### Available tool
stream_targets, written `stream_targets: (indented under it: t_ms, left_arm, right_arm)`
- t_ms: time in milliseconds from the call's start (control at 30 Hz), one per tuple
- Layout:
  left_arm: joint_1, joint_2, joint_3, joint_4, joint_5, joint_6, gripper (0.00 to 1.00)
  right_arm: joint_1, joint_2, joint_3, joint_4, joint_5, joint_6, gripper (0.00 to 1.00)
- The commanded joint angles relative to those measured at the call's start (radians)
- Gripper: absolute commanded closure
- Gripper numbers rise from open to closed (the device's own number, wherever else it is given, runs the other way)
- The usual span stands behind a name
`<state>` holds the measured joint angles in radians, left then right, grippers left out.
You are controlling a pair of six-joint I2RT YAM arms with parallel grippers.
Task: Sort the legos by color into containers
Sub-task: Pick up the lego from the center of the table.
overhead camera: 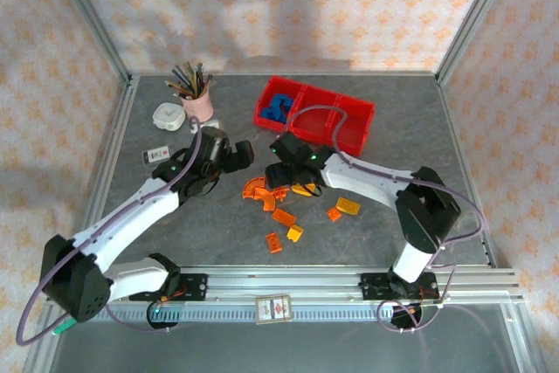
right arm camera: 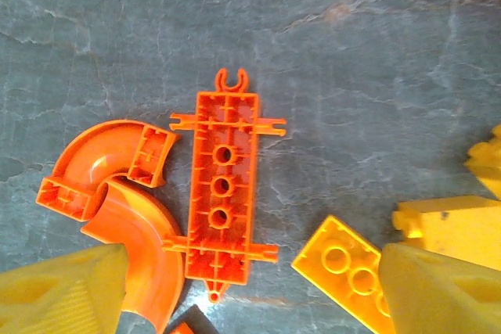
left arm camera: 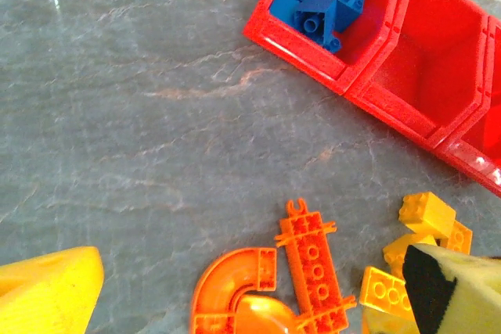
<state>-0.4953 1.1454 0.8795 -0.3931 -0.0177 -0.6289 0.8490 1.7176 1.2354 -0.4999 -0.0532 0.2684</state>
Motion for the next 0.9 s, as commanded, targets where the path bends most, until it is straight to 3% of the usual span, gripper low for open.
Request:
stream_targets:
  t_ms: [0,500,867]
  left_arm:
    - [0.006,-0.081,-0.059,-0.035,-0.015,-0.038,0.01]
    - [0.007,-0.227,-0.189,-0.087,-0.026,-0.087,0.00]
    - [0.008,-0.250,-0.212,-0.087,-0.017,-0.094,0.01]
  right_arm:
    - [0.016,0.059,0.064,-0.035,0.095,-0.002,0.19]
    - [0.047,0.285,0.163,0.019,0.110,0.047,0.38]
    - [0.046,0.315,0.156,0.047,0.127,0.057,0.60]
